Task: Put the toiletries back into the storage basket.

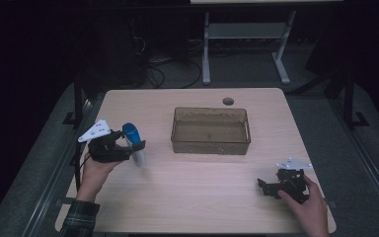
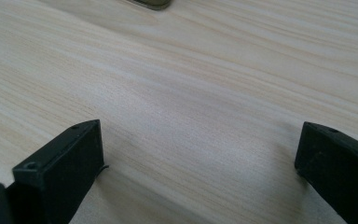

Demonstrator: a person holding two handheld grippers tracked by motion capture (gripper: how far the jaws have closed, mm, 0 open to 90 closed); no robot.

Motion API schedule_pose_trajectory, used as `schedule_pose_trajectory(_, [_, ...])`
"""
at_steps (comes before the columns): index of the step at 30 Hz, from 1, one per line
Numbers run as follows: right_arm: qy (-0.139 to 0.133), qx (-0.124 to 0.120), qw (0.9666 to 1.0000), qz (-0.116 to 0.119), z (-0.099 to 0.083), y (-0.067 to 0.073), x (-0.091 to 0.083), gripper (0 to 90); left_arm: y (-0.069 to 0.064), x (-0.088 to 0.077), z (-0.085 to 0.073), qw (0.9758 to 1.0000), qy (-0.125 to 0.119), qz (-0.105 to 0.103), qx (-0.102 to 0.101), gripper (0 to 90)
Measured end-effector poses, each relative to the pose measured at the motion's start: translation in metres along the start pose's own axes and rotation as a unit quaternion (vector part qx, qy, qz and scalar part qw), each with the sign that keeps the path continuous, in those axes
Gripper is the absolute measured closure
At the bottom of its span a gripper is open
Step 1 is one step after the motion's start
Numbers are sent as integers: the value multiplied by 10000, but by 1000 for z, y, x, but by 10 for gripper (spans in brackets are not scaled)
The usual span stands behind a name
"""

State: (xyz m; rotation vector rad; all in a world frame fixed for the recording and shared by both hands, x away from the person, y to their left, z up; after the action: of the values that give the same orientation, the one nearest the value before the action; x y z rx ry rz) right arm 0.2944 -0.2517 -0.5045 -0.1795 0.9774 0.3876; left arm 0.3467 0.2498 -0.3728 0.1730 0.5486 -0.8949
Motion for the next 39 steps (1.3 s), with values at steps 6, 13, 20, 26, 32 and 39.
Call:
schedule_pose_trajectory(6, [0, 0, 10000, 0, 0, 0, 0, 7, 0, 5, 8, 10000, -13, -10, 44, 338])
schedule_pose_trajectory(13, [-1, 7, 10000, 4, 0, 0, 0, 7, -1, 10, 18, 10000, -16, -33, 91, 337])
schedule_pose_trajectory(20, [0, 2, 10000, 10, 0, 0, 0, 7, -1, 15, 30, 9999, -74, -49, 128, 337])
schedule_pose_trajectory(26, [-2, 3, 10000, 6, 0, 0, 0, 7, -1, 20, 40, 9997, -104, -96, 173, 337])
schedule_pose_trajectory(32, [-2, 3, 10000, 5, 0, 0, 0, 7, -3, 27, 50, 9996, -147, -132, 225, 338])
schedule_pose_trajectory(39, [-1, 3, 10000, 6, 0, 0, 0, 7, -5, 34, 61, 9993, -187, -179, 281, 338])
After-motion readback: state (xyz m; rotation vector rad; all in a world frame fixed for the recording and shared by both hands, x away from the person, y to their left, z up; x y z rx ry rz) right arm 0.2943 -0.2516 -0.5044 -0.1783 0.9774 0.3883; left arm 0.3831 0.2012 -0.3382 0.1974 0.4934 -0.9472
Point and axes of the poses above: each handheld gripper's, and its own axes: x roughly forward along the jaws, z roughly out of its top, y roughly to its left, the point moved 3 cm from there along x, roughly forward along the jaws, and after that the axes turned 11 degrees about y, right-handed, at the moved point
